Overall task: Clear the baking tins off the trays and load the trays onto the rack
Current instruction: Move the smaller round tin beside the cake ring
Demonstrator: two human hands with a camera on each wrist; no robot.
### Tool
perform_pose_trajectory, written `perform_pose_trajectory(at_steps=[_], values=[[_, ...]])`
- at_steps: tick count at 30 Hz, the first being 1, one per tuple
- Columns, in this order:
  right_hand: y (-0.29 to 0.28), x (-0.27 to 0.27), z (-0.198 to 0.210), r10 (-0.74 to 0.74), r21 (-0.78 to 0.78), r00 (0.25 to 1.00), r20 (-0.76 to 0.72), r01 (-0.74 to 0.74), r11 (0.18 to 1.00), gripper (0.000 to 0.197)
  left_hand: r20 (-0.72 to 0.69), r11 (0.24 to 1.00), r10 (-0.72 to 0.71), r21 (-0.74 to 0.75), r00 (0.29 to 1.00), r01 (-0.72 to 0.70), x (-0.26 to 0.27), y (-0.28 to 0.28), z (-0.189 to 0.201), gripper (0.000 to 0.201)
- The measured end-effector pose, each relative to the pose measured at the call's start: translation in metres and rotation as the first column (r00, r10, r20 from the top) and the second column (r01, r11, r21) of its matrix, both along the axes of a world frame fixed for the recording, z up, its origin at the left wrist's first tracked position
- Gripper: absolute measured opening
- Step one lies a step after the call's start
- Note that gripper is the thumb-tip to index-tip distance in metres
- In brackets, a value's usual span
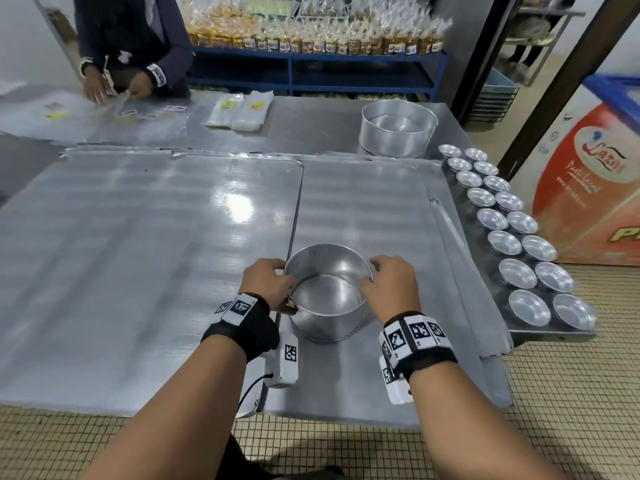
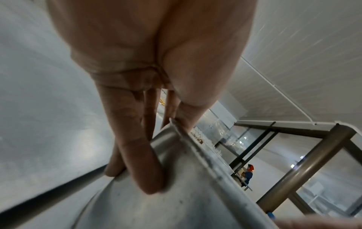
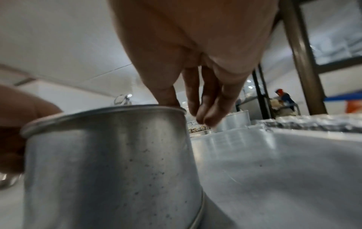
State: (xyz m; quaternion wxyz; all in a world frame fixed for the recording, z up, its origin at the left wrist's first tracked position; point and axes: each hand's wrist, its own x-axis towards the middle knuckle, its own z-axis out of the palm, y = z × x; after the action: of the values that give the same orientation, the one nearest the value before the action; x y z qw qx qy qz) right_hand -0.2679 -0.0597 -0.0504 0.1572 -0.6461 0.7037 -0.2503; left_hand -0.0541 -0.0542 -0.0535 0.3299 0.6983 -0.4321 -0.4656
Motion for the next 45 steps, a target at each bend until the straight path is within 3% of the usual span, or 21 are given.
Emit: perform_pose_trajectory(at_steps=[2,5,9,12,14,17,19,22,25,27,31,39,45], values=[[-0.003,-0.008,-0.001,-0.063,0.07,0.992,0.111,0.055,0.996,0.019,0.024,1.0,-0.004,0.009,1.0,0.004,-0.003,-0.007,0.004,0.028],[-0.006,-0.016,0.002,-0.078,0.118,0.967,0.242,0.05,0.992,0.029,0.006,1.0,0.03,0.0,1.0,-0.03,-0.013,-0.014,0.013,0.025],[-0.017,-0.022,0.013,-0.09,0.107,0.911,0.402,0.051,0.993,0.02,-0.074,0.994,0.095,-0.037,0.993,-0.098,-0.024,-0.026,0.025,0.032],[-0.03,-0.019,0.021,-0.122,0.118,0.776,0.618,0.062,0.991,0.009,-0.129,0.986,0.137,-0.08,0.982,-0.148,-0.027,-0.046,0.03,0.037],[-0.041,-0.013,0.027,-0.132,0.147,0.656,0.744,0.032,0.989,0.033,-0.184,0.976,0.168,-0.111,0.969,-0.19,-0.029,-0.062,0.032,0.039],[-0.069,-0.004,0.03,-0.087,0.108,0.594,0.8,0.001,0.994,0.054,-0.296,0.952,0.203,-0.164,0.933,-0.259,-0.033,-0.09,0.034,0.039],[-0.096,0.002,0.03,-0.058,0.063,0.614,0.788,0.013,0.998,0.054,-0.382,0.934,0.202,-0.202,0.902,-0.295,-0.033,-0.117,0.031,0.042],[-0.145,0.008,0.035,-0.018,-0.019,0.711,0.703,0.043,0.999,0.045,-0.456,0.911,0.16,-0.274,0.876,-0.309,-0.032,-0.168,0.029,0.044],[-0.207,0.012,0.04,-0.016,-0.047,0.691,0.723,0.072,0.996,0.05,-0.47,0.902,0.083,-0.339,0.879,-0.267,-0.029,-0.231,0.034,0.041],[-0.254,0.014,0.041,-0.025,-0.053,0.673,0.739,0.095,0.994,0.059,-0.437,0.903,0.041,-0.368,0.898,-0.22,-0.024,-0.28,0.036,0.041],[-0.347,0.017,0.04,-0.004,-0.085,0.644,0.765,0.107,0.991,0.056,-0.358,0.908,-0.03,-0.399,0.933,-0.124,-0.015,-0.379,0.03,0.044],[-0.506,0.016,-0.016,-0.027,-0.101,0.794,0.607,0.111,0.989,0.053,-0.226,0.906,-0.034,-0.419,0.974,-0.066,-0.013,-0.52,-0.02,0.046],[-0.572,0.01,-0.051,-0.084,-0.014,0.885,0.457,0.101,0.995,0.036,-0.1,0.927,-0.069,-0.375,0.993,0.026,-0.005,-0.577,-0.056,0.037]])
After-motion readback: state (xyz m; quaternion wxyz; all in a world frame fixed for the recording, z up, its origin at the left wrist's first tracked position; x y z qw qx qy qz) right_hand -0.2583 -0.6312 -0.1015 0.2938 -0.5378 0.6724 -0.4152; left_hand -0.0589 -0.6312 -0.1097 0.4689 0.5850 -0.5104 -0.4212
